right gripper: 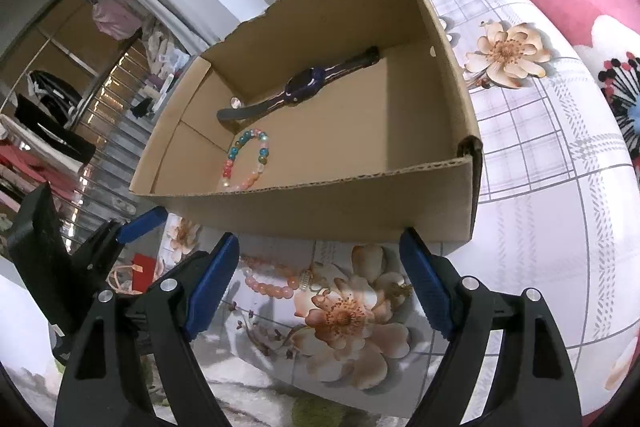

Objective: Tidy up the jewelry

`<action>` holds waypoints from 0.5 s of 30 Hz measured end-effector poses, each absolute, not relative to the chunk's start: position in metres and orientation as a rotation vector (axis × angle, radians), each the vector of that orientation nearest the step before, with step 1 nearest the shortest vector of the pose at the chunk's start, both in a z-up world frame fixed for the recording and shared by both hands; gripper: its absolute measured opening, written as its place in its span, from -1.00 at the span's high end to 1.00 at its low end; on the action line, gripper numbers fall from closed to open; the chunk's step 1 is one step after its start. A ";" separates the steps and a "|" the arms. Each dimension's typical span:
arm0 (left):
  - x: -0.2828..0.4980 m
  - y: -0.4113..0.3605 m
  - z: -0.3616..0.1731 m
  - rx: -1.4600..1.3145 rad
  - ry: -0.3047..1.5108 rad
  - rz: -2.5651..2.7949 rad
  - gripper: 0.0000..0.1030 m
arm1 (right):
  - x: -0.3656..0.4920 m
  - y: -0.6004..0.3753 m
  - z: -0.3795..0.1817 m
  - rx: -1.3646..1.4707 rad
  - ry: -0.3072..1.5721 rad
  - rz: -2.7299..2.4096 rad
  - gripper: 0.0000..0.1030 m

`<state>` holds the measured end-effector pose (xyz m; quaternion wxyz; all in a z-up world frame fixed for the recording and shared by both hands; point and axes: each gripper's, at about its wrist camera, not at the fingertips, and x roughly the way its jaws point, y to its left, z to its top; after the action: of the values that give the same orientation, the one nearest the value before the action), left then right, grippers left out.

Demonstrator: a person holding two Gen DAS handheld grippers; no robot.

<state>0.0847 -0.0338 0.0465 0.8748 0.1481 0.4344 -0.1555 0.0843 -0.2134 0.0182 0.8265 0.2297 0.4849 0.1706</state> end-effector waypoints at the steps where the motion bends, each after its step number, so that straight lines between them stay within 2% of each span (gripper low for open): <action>1: 0.085 -0.034 0.046 0.309 0.908 -0.327 -0.67 | 0.085 -0.214 0.018 0.487 1.029 0.361 -0.56; 15: 0.091 -0.035 0.048 0.292 0.910 -0.328 -0.67 | 0.089 -0.211 0.017 0.483 1.031 0.353 -0.56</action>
<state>0.0913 -0.0353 0.0480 0.8751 0.1401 0.4357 -0.1571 0.0892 -0.2106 0.0174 0.8276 0.2273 0.4857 0.1661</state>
